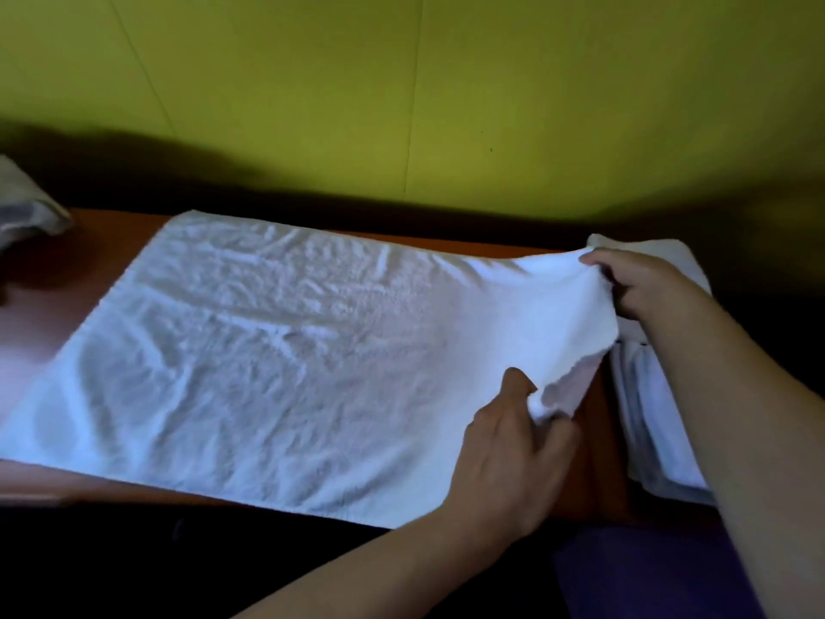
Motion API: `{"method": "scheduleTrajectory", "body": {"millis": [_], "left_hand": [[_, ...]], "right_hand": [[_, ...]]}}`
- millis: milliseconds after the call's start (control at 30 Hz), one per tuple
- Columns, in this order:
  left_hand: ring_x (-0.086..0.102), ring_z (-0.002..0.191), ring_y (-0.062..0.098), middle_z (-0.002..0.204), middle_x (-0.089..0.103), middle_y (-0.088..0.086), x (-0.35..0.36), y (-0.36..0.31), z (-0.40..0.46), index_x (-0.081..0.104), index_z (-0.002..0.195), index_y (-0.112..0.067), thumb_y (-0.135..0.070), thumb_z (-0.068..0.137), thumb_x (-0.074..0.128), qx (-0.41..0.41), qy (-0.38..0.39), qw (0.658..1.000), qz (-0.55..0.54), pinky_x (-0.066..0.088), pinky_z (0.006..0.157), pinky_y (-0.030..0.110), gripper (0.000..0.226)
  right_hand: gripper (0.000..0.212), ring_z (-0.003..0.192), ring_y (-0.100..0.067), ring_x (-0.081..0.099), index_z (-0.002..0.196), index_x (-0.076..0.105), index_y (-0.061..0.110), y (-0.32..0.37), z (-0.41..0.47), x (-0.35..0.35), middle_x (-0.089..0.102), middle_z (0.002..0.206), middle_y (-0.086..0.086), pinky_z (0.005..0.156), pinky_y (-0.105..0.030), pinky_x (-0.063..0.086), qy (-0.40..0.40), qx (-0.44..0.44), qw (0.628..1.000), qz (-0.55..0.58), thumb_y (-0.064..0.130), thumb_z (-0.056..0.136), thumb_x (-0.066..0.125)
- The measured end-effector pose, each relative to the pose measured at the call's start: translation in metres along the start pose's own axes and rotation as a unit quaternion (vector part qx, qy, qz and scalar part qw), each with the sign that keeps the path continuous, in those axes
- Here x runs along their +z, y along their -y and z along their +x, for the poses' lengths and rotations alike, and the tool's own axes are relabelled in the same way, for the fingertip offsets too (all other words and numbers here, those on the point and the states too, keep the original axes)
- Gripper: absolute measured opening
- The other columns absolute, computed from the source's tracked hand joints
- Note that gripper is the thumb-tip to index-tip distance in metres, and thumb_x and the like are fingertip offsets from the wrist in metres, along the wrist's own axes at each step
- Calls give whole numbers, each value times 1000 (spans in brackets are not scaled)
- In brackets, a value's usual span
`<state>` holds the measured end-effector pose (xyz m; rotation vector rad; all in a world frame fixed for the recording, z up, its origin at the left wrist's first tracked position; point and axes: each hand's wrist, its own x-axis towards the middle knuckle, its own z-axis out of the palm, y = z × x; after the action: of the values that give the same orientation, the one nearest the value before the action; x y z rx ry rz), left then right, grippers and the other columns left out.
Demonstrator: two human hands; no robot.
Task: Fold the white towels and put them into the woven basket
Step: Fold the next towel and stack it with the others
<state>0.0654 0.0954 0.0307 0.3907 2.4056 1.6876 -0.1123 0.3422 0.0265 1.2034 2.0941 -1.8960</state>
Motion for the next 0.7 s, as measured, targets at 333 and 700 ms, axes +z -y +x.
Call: {"method": "scheduleTrajectory", "body": {"millis": [333,700], "left_hand": [[35,51,10,52,38,-5,-122,19,-28,47,72,-17,-8,81,56,-55,-165,984,-44,32,50,24,16],[65,73,23,79,70,-5,-273,87,-63,63,86,-25,-12,91,55,-132,-245,959,-57,53,66,38,16]], "right_hand": [[15,53,-11,66,84,57,14,61,-58,122,64,80,-7,41,-20,47,39,-61,994,84,20,98,59],[16,88,-22,61,99,59,10,91,-114,325,62,104,-7,77,-33,50,2,-133,989,64,14,87,68]]}}
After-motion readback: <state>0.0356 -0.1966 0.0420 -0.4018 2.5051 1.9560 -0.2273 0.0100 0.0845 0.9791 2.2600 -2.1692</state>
